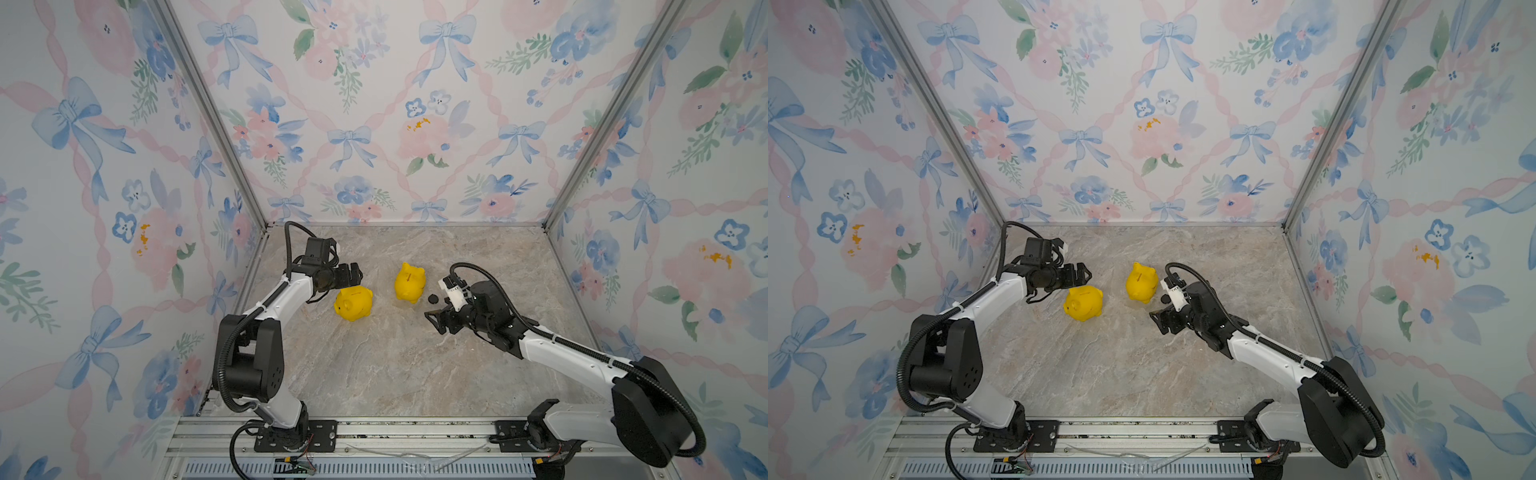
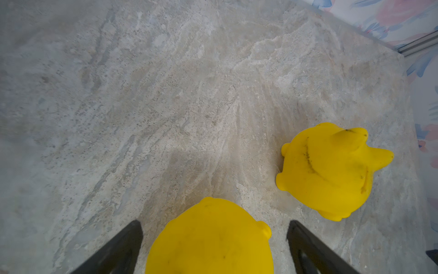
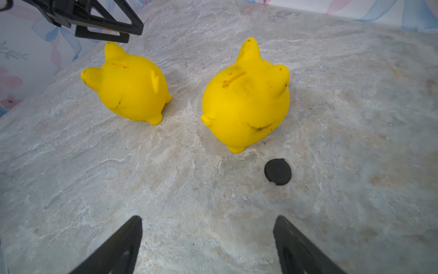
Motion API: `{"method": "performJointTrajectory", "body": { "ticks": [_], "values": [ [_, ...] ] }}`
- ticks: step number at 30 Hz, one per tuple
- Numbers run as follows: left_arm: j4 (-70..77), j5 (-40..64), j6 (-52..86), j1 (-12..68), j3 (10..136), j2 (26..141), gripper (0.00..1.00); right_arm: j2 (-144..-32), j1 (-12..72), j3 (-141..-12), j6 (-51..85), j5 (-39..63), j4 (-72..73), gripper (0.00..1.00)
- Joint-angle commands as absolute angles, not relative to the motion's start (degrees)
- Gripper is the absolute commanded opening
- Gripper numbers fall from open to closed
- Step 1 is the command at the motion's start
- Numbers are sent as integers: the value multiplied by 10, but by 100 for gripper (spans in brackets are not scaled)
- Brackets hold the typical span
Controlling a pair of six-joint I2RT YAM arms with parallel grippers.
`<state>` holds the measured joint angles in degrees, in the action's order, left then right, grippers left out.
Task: Open piggy banks
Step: Place the lid at the center of the board, then move the piggy bank to the center of the board.
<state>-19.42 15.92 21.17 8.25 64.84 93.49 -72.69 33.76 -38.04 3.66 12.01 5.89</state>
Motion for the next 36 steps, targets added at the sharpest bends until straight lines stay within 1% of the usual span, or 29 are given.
{"method": "performJointTrajectory", "body": {
  "ticks": [1, 8, 15, 22, 27, 34, 36],
  "values": [
    [-188, 192, 226, 90, 652, 931, 98, -699, 334, -361, 21, 118, 29, 89],
    [-188, 236, 239, 119, 586, 866, 98, -663, 315, -347, 17, 134, 28, 90],
    [-188, 235, 264, 159, 527, 808, 98, -653, 315, -339, 25, 150, 44, 90],
    [-202, 253, 258, 204, 501, 786, 98, -638, 319, -333, 21, 146, 35, 90],
    [-225, 185, 241, 241, 505, 784, 98, -638, 319, -332, 21, 146, 39, 91],
    [-254, 124, 180, 289, 539, 795, 98, -667, 322, -339, 19, 150, 48, 91],
    [-272, 83, 168, 308, 554, 802, 98, -671, 323, -341, 19, 149, 51, 91]
  ]
}}
